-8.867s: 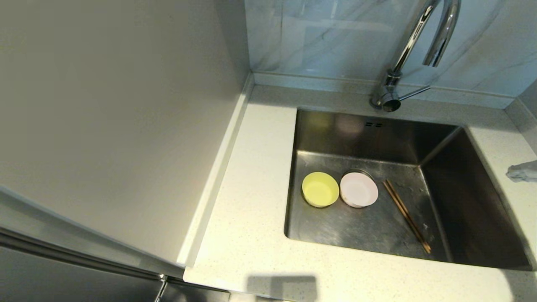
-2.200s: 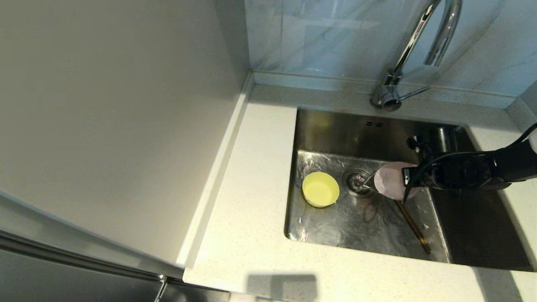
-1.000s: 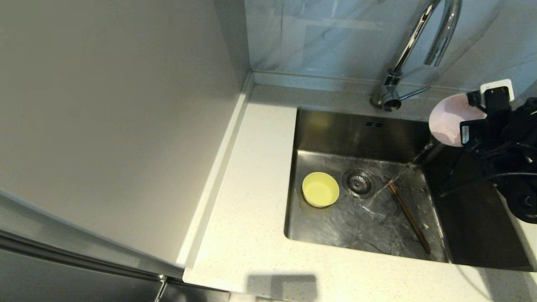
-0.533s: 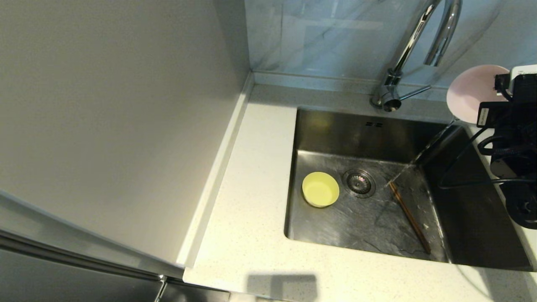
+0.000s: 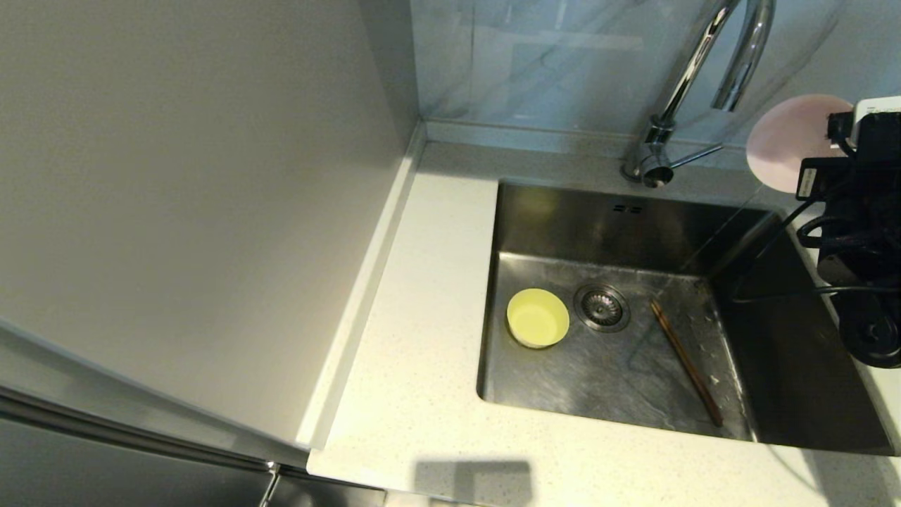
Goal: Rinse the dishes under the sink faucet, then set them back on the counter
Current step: Put a bowl back to the table from the sink
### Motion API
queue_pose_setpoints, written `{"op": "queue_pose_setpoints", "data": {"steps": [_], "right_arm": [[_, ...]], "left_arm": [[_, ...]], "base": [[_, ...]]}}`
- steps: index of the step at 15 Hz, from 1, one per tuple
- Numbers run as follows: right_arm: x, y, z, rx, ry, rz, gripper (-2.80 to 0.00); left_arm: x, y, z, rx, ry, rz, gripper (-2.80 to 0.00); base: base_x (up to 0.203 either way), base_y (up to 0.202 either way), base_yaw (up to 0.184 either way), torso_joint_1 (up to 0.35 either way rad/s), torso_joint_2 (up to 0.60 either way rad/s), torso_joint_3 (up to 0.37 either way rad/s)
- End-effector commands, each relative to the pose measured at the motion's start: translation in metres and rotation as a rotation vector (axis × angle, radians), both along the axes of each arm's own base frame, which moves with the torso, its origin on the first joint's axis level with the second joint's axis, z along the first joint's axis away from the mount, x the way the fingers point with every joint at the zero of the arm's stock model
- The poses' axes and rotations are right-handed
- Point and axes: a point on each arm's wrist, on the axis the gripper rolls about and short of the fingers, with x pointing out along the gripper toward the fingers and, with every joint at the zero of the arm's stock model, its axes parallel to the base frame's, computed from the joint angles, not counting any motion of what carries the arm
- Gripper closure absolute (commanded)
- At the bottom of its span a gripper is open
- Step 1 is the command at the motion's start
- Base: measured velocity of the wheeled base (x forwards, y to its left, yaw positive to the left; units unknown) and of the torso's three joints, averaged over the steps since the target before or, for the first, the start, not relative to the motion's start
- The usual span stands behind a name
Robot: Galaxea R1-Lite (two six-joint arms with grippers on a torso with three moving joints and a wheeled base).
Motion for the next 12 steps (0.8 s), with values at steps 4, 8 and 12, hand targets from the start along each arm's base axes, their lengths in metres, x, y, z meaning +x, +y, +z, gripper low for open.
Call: {"op": "queue_pose_setpoints", "data": {"steps": [4,8,12], "right_arm": [[-0.007,-0.008,0.011,-0.076,-0.031,0.069,0.00],[-0.009,-0.010,0.005,-0.080,-0.003,0.055,0.00],[-0.006,-0.037,0.002,0.035,0.187,-0.072,0.00]], "left_arm": [[0.000,0.000,0.000,0.000,-0.004,0.000,0.00],[0.000,0.000,0.000,0.000,-0.004,0.000,0.00],[0.000,0.000,0.000,0.000,-0.004,0.000,0.00]], "base": [[0.000,0.000,0.000,0.000,0.00,0.000],[0.000,0.000,0.000,0.000,0.00,0.000],[0.000,0.000,0.000,0.000,0.00,0.000]]}}
